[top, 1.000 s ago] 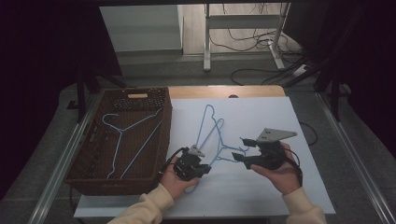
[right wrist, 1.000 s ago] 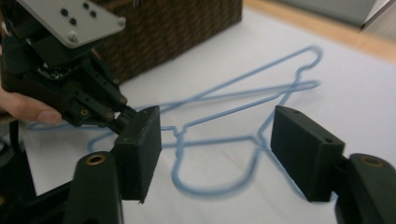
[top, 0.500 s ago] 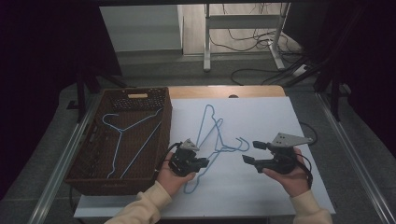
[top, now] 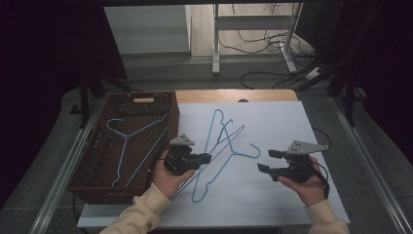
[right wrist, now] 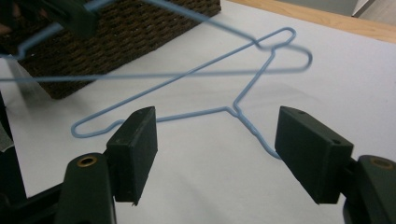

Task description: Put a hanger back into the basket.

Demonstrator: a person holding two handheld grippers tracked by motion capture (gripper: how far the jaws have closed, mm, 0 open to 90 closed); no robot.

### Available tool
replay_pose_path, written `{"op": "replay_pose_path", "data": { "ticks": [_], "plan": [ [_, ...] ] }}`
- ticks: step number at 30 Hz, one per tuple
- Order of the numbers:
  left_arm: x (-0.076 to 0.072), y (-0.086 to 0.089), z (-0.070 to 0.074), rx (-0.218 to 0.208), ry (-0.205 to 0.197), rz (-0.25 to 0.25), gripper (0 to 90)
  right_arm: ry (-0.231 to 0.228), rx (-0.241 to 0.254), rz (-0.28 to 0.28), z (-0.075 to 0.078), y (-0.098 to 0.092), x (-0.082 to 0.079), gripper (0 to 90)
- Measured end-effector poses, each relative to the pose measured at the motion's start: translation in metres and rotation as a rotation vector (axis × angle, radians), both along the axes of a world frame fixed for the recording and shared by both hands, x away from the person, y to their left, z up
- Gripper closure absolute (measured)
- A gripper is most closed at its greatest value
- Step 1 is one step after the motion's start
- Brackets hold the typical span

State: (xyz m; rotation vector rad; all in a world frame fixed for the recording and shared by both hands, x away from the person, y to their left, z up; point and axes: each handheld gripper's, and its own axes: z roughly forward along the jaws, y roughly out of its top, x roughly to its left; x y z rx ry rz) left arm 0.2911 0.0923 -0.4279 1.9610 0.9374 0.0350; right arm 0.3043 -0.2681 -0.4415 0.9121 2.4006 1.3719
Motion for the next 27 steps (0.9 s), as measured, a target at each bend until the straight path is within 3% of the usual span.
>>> {"op": "replay_pose_path", "data": {
  "ticks": [11,18,27],
  "plan": [
    [-0.005,0.028,0.041,-0.058,-0.059,-0.029,86.1,0.023,-0.024,-0.003,-0.008,-0.001,0.002,29.9],
    [-0.002,0.05,0.051,-0.075,-0.063,-0.021,86.1,0.036,-0.044,-0.005,-0.013,0.0,0.005,29.4],
    [0.003,0.079,0.061,-0.133,-0.06,0.005,86.1,0.05,-0.065,-0.008,-0.016,0.001,0.005,29.2]
  ]
}}
